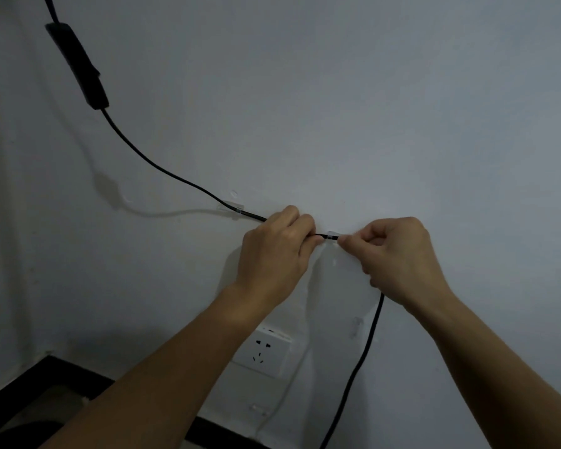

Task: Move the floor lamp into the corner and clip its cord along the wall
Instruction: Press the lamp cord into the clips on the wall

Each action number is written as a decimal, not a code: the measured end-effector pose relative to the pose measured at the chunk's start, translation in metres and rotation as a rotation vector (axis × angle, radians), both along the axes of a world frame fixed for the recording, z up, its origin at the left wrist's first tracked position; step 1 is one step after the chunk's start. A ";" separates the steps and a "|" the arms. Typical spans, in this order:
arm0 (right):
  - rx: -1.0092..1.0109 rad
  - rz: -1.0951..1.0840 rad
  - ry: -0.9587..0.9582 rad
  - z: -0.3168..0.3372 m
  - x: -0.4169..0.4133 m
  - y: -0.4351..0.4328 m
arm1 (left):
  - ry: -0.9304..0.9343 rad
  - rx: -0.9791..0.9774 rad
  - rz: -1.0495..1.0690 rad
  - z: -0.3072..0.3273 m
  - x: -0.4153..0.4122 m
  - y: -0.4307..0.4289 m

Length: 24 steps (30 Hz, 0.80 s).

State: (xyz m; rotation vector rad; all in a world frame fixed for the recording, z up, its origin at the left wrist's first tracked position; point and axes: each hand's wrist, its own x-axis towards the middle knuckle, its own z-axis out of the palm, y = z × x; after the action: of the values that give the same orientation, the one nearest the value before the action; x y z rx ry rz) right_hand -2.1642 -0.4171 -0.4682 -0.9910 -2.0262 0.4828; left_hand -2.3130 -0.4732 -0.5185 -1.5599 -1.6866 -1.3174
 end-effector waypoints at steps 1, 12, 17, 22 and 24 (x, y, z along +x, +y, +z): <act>-0.002 0.010 0.002 0.001 0.000 0.000 | 0.008 0.010 0.005 -0.001 0.000 0.000; 0.155 0.018 -0.053 0.013 0.032 0.007 | -0.051 0.043 0.002 -0.002 0.000 0.004; 0.050 0.072 -0.069 -0.008 0.034 0.010 | -0.052 0.079 0.008 0.001 -0.004 0.005; -0.087 0.149 0.051 -0.025 0.028 0.008 | -0.041 0.092 0.019 -0.001 -0.004 0.006; -0.155 0.182 0.098 -0.030 0.029 0.006 | -0.039 0.097 0.022 -0.001 -0.004 0.006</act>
State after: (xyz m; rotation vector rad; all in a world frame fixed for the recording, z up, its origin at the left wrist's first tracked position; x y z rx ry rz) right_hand -2.1352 -0.4114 -0.4986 -0.8596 -2.0227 0.7814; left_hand -2.3171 -0.4674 -0.5193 -1.4657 -1.6326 -1.4058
